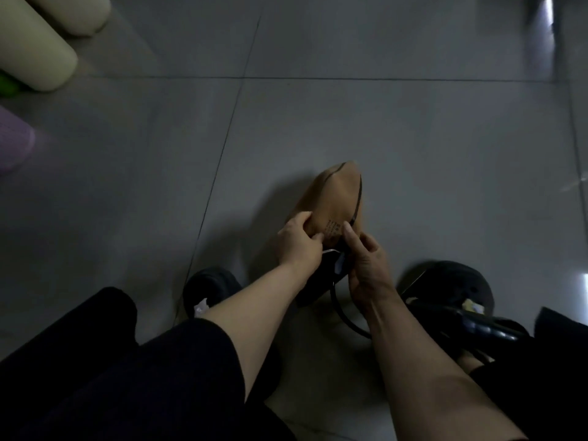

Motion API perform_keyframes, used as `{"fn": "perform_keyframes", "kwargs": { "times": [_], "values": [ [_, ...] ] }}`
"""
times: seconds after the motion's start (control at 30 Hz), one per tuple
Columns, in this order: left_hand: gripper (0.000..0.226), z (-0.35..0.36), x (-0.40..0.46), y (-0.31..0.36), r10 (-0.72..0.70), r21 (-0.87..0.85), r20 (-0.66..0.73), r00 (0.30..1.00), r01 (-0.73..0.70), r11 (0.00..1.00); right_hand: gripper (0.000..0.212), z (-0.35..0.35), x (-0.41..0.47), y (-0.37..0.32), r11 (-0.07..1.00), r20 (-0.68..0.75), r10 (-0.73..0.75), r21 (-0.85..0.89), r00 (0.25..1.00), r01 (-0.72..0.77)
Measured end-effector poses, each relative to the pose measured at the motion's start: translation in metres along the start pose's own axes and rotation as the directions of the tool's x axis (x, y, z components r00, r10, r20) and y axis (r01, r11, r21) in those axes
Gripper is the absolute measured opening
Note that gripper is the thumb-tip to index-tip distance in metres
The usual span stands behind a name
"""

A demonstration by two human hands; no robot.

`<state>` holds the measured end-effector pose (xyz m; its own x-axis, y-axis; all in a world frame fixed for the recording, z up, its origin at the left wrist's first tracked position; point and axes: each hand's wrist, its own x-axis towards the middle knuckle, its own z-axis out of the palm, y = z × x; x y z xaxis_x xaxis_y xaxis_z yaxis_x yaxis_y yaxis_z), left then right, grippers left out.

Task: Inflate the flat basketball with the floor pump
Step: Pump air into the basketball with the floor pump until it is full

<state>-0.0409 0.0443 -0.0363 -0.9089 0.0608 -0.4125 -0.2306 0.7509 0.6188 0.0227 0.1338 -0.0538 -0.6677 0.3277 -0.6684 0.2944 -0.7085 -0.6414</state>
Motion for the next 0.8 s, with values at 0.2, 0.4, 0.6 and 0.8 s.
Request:
{"fn": "perform_keyframes", "kwargs": {
  "times": [0.2,0.4,0.6,0.8],
  "values": [
    [0.042,-0.004,-0.012,0.018,0.037,0.014,-0.021,0.999,-0.037,0.999,0.059,0.021,-0.032,-0.037,0.833,-0.156,-0.114,-0.553,0.981,0.008],
    [0.041,-0.015,-0.042,0.038,0.143,0.037,0.256,0.956,-0.158,0.987,0.028,0.039,-0.133,-0.118,0.192,0.292,-0.452,-0.891,0.843,0.411],
    [0.049,-0.012,-0.056,0.044,0.194,0.131,0.268,0.944,-0.235,0.963,0.074,-0.014,-0.190,-0.186,-0.421,-0.041,0.045,-0.907,0.998,-0.018],
    [0.045,-0.006,-0.050,0.047,0.257,0.181,0.227,0.940,-0.299,0.937,0.036,-0.038,-0.187,-0.164,-0.387,-0.009,0.154,-0.921,0.988,0.052]
  ]
}}
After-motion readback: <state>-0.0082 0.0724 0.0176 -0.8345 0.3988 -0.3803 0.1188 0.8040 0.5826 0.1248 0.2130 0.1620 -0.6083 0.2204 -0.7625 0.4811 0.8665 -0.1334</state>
